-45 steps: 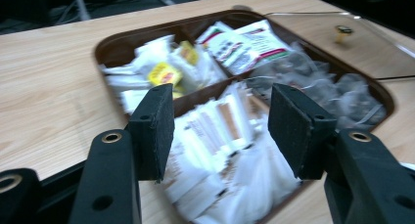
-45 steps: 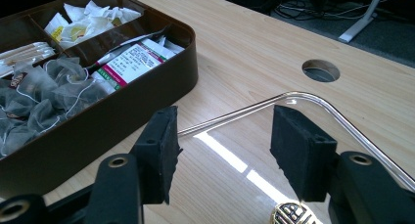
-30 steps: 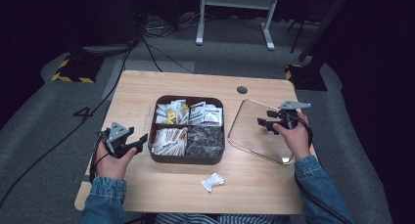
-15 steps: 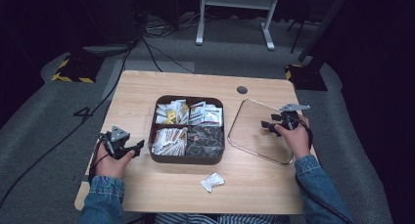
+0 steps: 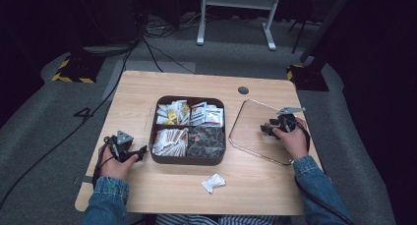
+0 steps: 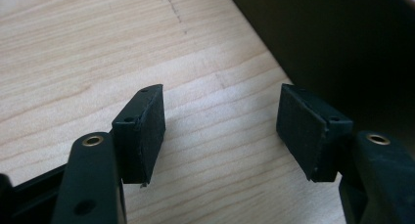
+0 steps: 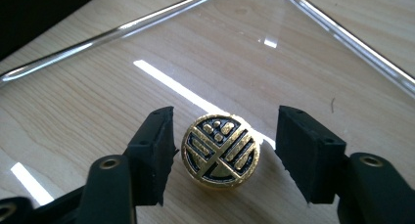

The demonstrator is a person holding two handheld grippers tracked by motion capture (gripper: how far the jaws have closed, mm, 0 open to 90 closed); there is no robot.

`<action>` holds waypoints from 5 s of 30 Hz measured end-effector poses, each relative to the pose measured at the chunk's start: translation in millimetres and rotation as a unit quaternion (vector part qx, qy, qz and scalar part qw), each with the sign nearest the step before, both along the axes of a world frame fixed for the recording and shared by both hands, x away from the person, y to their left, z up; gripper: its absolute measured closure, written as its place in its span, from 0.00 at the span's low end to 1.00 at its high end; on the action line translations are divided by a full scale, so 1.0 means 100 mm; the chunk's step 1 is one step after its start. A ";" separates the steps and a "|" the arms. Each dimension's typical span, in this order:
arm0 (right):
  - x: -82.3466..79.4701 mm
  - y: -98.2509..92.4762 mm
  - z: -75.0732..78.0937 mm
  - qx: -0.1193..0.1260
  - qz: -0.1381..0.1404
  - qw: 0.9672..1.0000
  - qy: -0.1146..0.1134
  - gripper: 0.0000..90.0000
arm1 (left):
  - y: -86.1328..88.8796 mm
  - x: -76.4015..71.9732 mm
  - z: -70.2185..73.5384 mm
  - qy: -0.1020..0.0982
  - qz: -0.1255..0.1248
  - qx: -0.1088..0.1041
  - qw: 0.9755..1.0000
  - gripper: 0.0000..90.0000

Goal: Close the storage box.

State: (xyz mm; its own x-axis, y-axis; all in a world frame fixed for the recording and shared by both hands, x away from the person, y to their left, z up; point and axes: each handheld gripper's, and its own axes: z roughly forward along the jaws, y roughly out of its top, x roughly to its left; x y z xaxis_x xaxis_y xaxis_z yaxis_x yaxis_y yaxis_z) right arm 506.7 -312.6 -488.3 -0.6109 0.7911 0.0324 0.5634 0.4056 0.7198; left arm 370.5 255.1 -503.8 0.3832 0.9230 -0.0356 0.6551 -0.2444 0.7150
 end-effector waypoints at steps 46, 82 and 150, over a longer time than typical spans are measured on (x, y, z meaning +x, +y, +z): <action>-0.22 0.04 0.61 0.047 0.025 0.997 -0.050 0.66 | 0.00 0.01 0.00 0.002 0.009 0.006 1.000 0.36; -0.28 1.22 0.94 0.060 0.146 0.987 -0.031 0.66 | 0.00 0.01 0.00 0.005 0.001 0.006 1.000 0.32; -0.17 2.76 0.53 0.005 0.191 0.981 -0.025 0.66 | -0.01 0.05 -0.01 0.008 -0.001 0.007 1.000 0.26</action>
State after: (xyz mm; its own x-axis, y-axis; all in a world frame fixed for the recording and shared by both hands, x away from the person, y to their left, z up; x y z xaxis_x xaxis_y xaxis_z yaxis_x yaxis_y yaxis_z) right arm 489.5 -36.4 -435.7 -0.8635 0.5043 0.0007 0.3355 0.5734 0.7475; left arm 375.6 254.1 -504.5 0.3848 0.9225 -0.0298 0.6659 -0.2552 0.7010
